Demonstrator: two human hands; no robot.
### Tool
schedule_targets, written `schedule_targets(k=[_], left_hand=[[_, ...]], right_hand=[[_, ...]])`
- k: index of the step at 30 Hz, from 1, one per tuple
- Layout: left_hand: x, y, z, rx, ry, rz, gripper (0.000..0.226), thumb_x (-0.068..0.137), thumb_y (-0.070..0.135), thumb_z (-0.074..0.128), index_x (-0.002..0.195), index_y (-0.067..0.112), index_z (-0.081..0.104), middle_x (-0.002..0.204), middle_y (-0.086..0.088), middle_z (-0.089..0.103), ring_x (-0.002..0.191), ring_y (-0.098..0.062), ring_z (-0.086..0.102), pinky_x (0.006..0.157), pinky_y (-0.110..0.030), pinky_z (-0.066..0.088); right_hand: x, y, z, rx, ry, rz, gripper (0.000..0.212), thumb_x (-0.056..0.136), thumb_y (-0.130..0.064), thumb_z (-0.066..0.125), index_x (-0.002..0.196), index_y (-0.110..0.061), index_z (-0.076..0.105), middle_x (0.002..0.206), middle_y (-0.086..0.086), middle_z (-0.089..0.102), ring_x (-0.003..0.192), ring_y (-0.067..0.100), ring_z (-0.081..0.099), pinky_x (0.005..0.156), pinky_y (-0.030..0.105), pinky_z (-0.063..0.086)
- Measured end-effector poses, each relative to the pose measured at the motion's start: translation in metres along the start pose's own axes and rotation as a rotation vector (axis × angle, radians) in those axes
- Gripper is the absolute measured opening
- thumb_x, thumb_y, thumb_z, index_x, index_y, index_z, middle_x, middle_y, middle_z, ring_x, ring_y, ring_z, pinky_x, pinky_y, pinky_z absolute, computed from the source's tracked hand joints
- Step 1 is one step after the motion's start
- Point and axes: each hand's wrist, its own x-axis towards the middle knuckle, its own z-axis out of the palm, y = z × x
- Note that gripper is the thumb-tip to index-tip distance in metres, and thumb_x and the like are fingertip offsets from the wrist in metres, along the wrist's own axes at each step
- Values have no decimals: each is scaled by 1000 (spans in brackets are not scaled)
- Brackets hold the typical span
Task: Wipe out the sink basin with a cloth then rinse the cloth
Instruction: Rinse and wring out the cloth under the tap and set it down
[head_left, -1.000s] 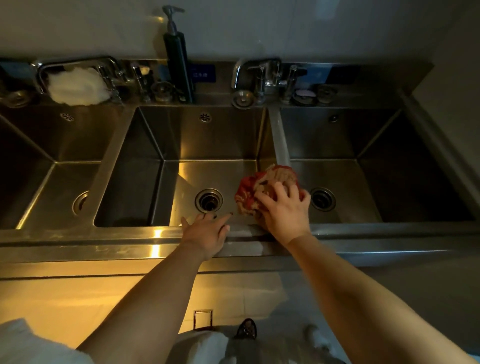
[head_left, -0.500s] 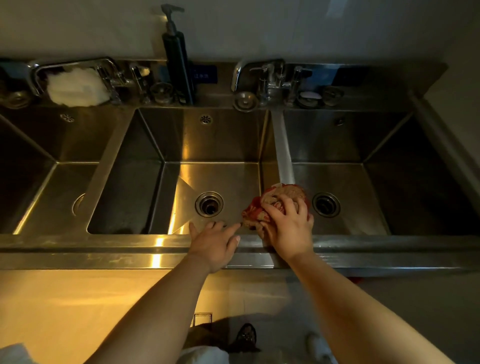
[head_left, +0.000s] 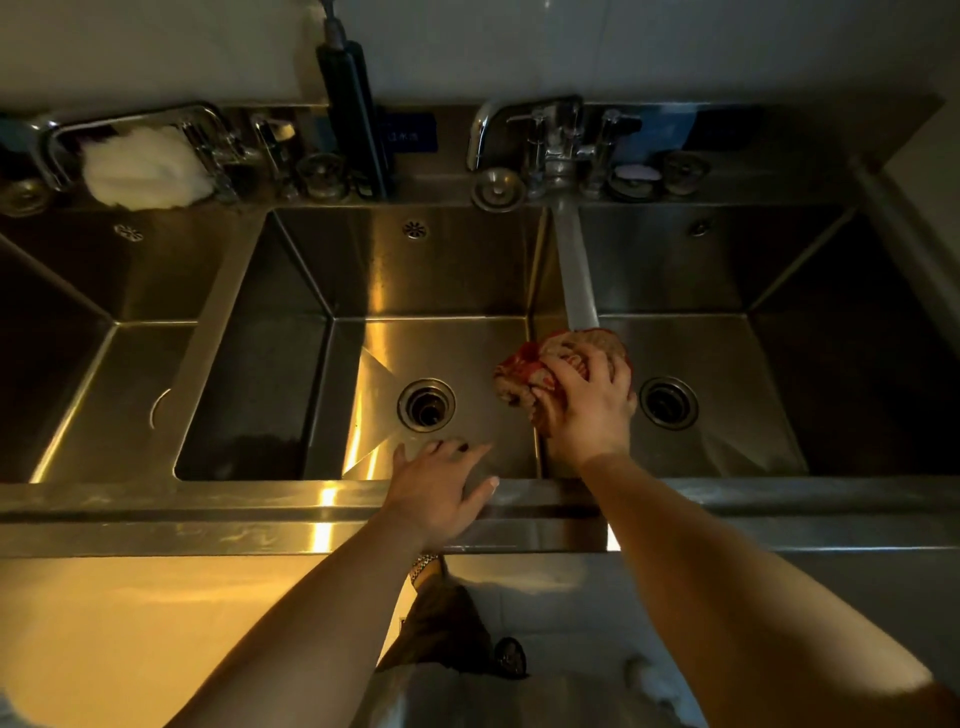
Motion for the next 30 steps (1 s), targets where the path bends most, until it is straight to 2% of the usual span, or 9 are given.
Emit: schedule_targets(k=[6,11,17,21,30], left_hand=[[33,-16,-13,-42,44,-100,50,97,51,20,144,35,27,146,1,38,136,-22,32,110,-58,14],[35,-21,1,-122,9,-120,48,96,52,24,142,39,28,146,5,38,134,-19,34,111,-56,16],[41,-28,4,-59,67,-81,56,89,60,21,140,40,31,144,7,40,134,-18,34,112,-57,10],[41,-27,1,-24,73,-58,54,90,58,26,139,38,32,143,6,40,133,-18,34,112,-56,9],[37,-22,-5,-13,59,-85,52,93,54,26,140,35,33,145,5,37,134,-18,33,112,-58,11]], right_hand=[[14,1,6,-23,12,-4,42,88,-41,55,130,-37,47,143,8,32,131,40,19,103,67,23],[44,0,7,9,15,18,42,91,-42,51,131,-36,46,146,8,29,134,39,17,104,66,22],[74,-2,9,8,45,10,40,90,-41,51,129,-35,49,145,9,32,133,38,20,103,65,24],[79,-3,12,12,75,20,40,88,-40,54,127,-36,49,143,9,34,132,38,21,102,66,25],[70,-2,7,-45,12,-36,41,88,-42,52,128,-38,45,142,7,33,132,37,21,104,64,23]])
